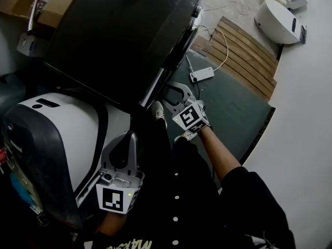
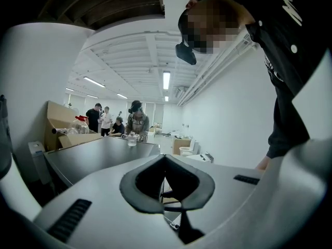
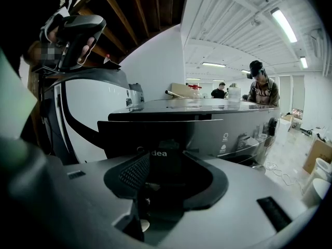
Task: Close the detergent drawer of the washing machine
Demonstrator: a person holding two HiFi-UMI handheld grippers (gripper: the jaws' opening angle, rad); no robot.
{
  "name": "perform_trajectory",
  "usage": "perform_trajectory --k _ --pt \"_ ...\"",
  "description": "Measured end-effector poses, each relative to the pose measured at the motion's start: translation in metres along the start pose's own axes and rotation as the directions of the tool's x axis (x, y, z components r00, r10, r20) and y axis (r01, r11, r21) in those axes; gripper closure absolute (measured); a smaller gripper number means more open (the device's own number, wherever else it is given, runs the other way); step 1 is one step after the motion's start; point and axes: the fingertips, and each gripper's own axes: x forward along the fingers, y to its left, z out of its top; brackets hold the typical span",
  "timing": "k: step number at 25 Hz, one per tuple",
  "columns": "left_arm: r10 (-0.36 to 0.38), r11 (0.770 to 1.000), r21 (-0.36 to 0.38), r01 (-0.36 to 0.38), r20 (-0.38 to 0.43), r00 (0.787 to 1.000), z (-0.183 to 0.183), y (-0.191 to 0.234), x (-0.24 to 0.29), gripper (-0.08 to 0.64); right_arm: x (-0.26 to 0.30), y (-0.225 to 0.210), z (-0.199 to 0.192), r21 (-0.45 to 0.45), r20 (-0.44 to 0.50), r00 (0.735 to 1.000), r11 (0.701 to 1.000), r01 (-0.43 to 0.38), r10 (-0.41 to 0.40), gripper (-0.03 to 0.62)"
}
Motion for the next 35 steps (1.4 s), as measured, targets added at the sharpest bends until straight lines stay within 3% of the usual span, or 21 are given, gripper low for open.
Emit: perform_trajectory --k 17,22,35 --pt "0.021 1.0 -0.004 -0.021 0.002 1.0 0.001 0.013 -0.005 0.545 0.022 0.003 0.015 0.029 0.009 1.0 1.0 0.006 -0.007 0.387" --pt "0.026 1.0 -0.01 -0.026 0.004 1.0 0.002 0.016 -0.005 0.545 0.024 0.001 0.012 -0.012 0.029 0.999 1.0 0.015 -0.015 0.385" --pt "0.01 1.0 -0.01 -0.01 0.004 1.0 0.0 0.017 -0.003 0.545 0.025 0.004 0.016 0.036 0.003 1.0 0.999 0.013 -0.013 0.38"
